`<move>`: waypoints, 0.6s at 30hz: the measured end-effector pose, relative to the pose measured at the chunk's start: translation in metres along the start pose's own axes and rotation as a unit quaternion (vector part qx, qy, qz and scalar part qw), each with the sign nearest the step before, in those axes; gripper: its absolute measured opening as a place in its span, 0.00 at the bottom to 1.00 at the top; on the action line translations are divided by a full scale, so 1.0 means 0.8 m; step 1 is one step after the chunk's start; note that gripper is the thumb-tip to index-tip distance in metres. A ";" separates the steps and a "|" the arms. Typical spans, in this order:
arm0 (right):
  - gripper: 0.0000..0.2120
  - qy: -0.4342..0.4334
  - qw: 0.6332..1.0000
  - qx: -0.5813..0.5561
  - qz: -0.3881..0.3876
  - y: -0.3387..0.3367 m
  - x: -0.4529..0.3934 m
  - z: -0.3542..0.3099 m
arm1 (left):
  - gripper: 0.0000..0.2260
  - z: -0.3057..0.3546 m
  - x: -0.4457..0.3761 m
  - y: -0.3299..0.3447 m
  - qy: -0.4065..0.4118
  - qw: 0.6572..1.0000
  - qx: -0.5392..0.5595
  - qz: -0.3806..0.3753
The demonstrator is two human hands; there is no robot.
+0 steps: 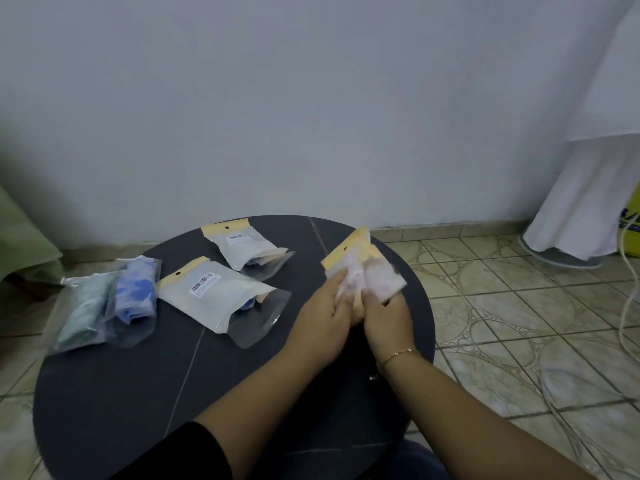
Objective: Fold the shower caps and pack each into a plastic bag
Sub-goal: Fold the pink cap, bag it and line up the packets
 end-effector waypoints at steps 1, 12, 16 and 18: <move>0.20 0.026 0.999 -0.024 -0.003 0.001 -0.001 0.005 | 0.19 -0.007 -0.002 0.004 -0.003 0.999 -0.052 -0.017; 0.25 -0.209 0.867 0.430 -0.139 0.004 -0.041 -0.016 | 0.12 -0.017 -0.044 0.011 0.027 0.953 -0.252 0.167; 0.24 -0.275 0.807 0.435 -0.291 0.036 -0.064 -0.006 | 0.24 -0.050 -0.081 0.041 -0.008 0.934 -0.350 0.064; 0.23 -0.266 0.796 0.418 -0.348 0.041 -0.069 0.008 | 0.27 -0.067 -0.090 0.050 -0.018 0.921 -0.389 0.031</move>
Point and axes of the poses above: each hand's wrist, its own x-axis away from the middle knuckle, its own y-axis out of the palm, z = x × y, the point moved 4 cm from there along -x, towards the middle knuckle, and after that the axes turned 13 degrees about -y, right-handed, at the moved point
